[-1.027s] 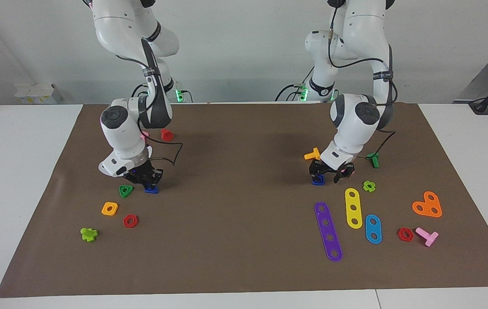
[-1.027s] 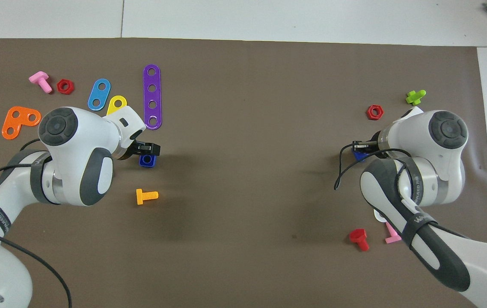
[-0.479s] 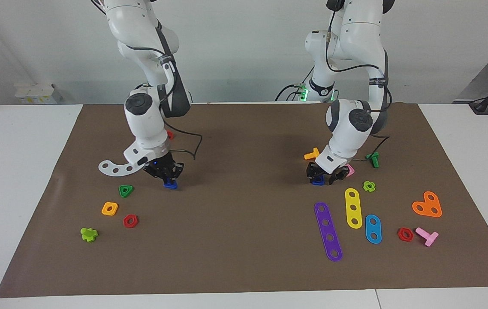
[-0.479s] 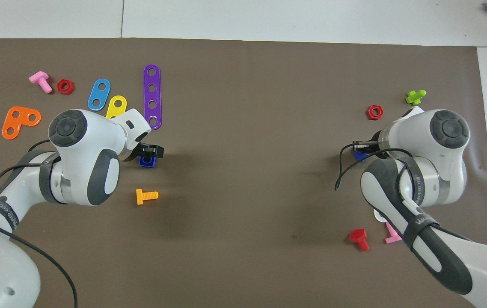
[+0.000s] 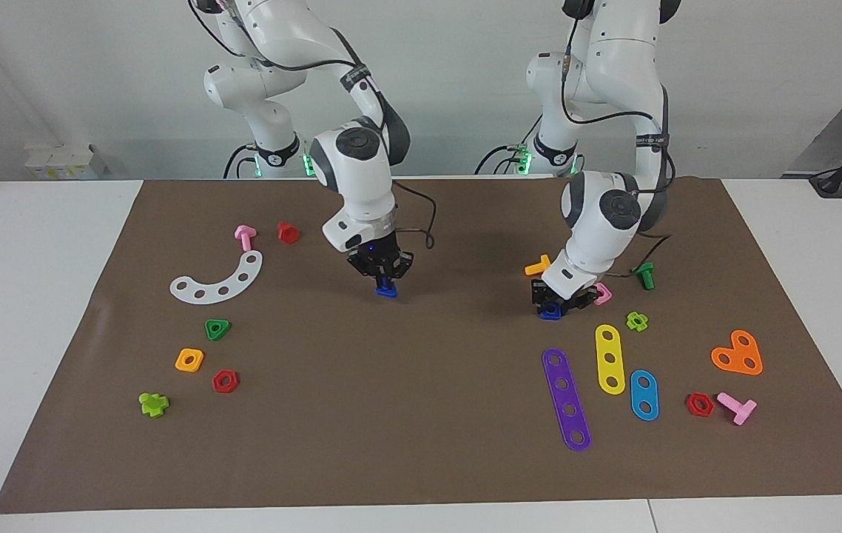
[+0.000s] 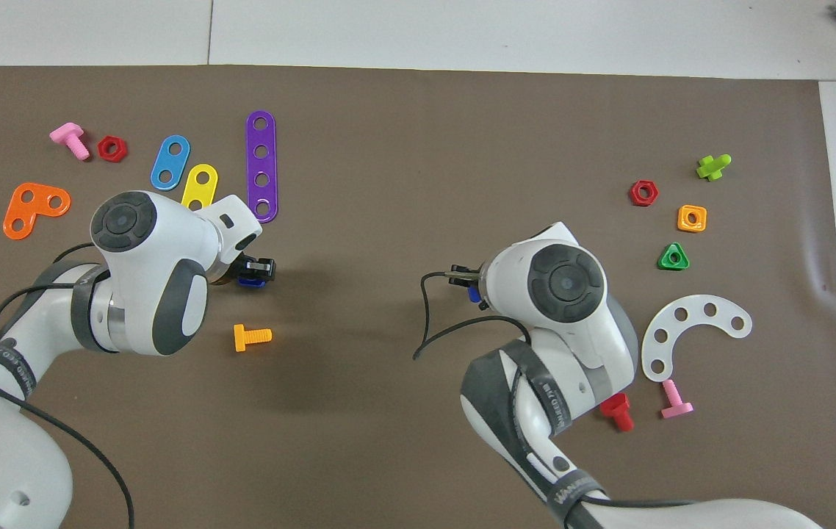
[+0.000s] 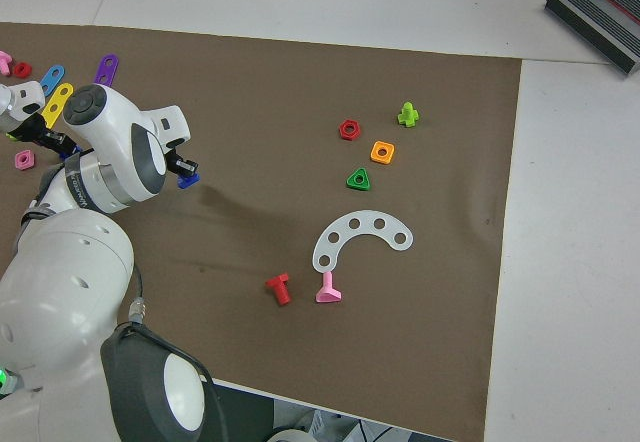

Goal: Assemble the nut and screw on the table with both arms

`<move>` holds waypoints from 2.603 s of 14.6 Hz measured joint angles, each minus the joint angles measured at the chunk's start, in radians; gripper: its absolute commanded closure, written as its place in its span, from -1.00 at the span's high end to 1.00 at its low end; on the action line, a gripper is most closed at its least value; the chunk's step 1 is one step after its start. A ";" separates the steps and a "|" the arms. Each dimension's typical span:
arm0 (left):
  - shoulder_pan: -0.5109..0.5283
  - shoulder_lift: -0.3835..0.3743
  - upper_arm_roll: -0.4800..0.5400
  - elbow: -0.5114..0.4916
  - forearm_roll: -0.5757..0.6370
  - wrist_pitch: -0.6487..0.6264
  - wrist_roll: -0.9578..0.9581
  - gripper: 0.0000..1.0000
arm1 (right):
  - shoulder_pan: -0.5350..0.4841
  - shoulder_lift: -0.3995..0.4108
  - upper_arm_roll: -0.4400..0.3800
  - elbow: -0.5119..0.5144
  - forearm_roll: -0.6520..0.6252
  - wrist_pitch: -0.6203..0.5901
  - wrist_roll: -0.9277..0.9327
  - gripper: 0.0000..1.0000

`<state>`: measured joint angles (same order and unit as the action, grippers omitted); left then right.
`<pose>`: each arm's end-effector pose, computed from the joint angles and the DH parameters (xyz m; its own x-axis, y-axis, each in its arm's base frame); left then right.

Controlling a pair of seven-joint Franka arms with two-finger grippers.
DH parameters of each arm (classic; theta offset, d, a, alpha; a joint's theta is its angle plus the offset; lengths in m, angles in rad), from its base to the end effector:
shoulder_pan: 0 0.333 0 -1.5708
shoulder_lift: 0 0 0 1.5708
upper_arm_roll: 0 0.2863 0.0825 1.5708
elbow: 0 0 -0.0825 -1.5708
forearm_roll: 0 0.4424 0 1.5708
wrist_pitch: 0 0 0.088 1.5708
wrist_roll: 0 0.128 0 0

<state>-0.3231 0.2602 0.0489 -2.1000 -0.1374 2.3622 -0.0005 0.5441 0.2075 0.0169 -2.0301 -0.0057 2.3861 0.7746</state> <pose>0.5883 -0.1687 0.2050 0.9842 -0.1768 -0.0012 -0.1761 -0.9808 0.0840 0.5457 0.3427 0.2738 0.9712 -0.2130 0.1065 -0.2023 -0.9739 -0.1028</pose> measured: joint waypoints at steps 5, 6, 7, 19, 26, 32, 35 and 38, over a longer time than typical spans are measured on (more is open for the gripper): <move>0.000 -0.001 0.000 0.005 0.047 -0.018 0.004 -1.00 | 0.041 0.047 0.000 0.055 0.000 0.000 0.071 -1.00; -0.001 -0.001 0.000 0.009 0.048 -0.026 0.005 -1.00 | 0.055 0.072 0.000 0.076 0.000 0.000 0.093 -1.00; -0.001 -0.001 0.000 0.014 0.048 -0.033 0.005 -1.00 | 0.068 0.096 0.000 0.093 0.000 0.000 0.106 -1.00; -0.058 -0.002 -0.002 0.134 0.049 -0.164 -0.209 -1.00 | 0.057 0.086 -0.012 0.126 0.000 -0.067 0.114 1.00; -0.291 0.000 -0.005 0.178 0.043 -0.163 -0.633 -1.00 | -0.212 -0.167 -0.018 0.124 0.000 -0.292 -0.138 1.00; -0.399 0.027 -0.006 0.199 -0.009 -0.140 -0.786 -1.00 | -0.427 -0.278 -0.026 0.152 0.000 -0.415 -0.375 1.00; -0.426 0.039 -0.006 0.201 -0.034 -0.118 -0.822 -1.00 | -0.462 -0.280 -0.027 0.233 0.000 -0.505 -0.428 1.00; -0.437 0.044 -0.007 0.207 -0.048 -0.094 -0.839 -1.00 | -0.487 -0.279 -0.027 0.312 0.000 -0.582 -0.483 1.00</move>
<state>-0.7605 0.3038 0.0422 -1.8934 -0.1857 2.2680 -0.8396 0.0568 -0.0717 -0.0100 -1.7183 -0.0059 1.8037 0.2912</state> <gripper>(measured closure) 0.537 0.000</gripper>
